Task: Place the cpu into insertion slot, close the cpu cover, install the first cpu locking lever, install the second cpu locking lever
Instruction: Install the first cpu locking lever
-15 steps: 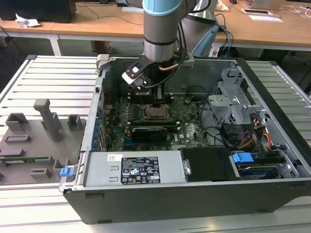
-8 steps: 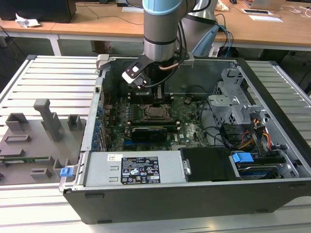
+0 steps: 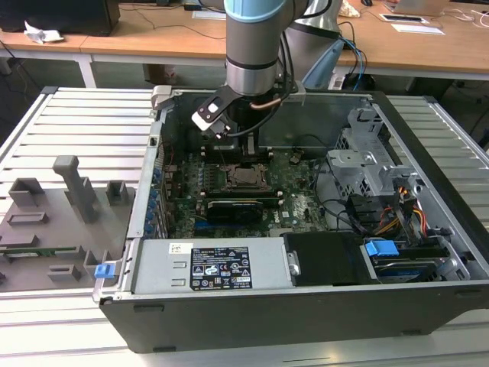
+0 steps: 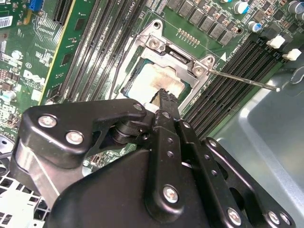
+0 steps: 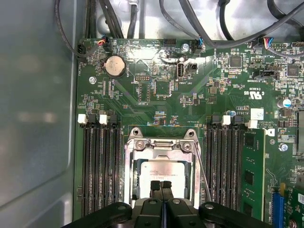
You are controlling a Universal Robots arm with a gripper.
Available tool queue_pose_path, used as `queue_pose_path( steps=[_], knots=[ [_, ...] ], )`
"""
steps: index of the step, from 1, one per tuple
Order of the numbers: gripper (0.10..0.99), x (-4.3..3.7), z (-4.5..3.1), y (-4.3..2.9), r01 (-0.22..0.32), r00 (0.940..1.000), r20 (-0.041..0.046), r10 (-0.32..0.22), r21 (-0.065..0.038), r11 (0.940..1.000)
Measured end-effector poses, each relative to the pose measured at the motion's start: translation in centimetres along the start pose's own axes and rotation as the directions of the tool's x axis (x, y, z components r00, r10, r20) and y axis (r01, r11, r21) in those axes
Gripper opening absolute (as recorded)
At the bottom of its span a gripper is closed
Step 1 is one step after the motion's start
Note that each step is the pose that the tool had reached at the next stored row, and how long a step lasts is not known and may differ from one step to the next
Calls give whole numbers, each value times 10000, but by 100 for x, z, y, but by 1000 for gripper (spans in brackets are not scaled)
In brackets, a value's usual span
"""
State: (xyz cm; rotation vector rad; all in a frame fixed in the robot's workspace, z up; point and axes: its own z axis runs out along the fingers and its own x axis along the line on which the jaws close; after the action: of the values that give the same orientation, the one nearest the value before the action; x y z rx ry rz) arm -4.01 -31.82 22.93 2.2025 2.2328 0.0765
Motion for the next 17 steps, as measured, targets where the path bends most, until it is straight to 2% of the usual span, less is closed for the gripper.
queue_pose_path(
  steps=[6, 13, 16, 17],
  knots=[
    [106, 0, -13, 0, 0, 10000, 1, 0, 1, 10000],
    [106, 2, -68, 2, -2, 10000, 1, 2, 1, 10000],
    [106, 4, -139, 5, -1, 10000, 1, 1, 3, 10000],
    [106, 6, -191, 7, -2, 10000, 0, 2, 4, 10000]
  ],
)
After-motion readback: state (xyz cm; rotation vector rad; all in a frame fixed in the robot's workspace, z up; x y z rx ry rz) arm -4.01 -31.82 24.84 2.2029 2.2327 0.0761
